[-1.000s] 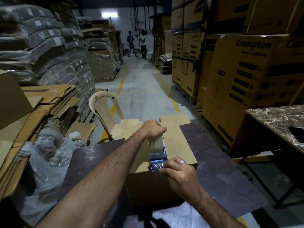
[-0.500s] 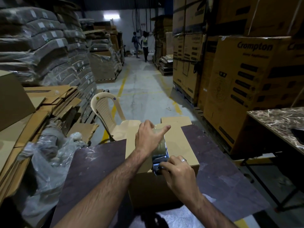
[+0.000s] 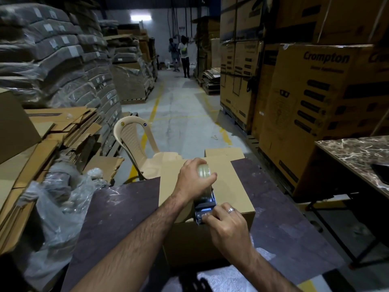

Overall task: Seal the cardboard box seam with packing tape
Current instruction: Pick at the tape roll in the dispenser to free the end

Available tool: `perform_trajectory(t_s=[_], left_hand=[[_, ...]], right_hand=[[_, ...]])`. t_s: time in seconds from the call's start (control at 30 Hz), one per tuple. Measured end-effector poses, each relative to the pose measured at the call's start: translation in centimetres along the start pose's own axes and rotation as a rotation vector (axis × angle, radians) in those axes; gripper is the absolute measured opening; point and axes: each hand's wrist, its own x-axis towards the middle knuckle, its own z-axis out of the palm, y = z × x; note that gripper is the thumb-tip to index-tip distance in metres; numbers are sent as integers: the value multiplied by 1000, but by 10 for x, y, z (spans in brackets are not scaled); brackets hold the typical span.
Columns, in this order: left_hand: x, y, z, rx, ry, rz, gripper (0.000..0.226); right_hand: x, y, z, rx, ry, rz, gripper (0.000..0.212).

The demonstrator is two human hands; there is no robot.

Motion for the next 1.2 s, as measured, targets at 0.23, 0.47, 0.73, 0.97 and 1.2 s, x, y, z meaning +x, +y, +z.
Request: perform_trajectory(t_s=[0.23,0.47,0.73,0.97,1.2], left_hand=[[21,7,4,31,-124,-52,59],[41,7,5,68,-219,-113,42],[57,6,-5,50,-213,-208,23],[62,13,-13,476,-205,-160,60],[12,20,-7,406,16,26,76]], right_hand=[[9,1,-2,46,-20,-5,17],[19,1,-6,75,11,11,23],[3,-1,-9,113,8,-18,42],[-3,2,2,42,-79,-24,8],[-11,-4,15,82,-98,7,18]])
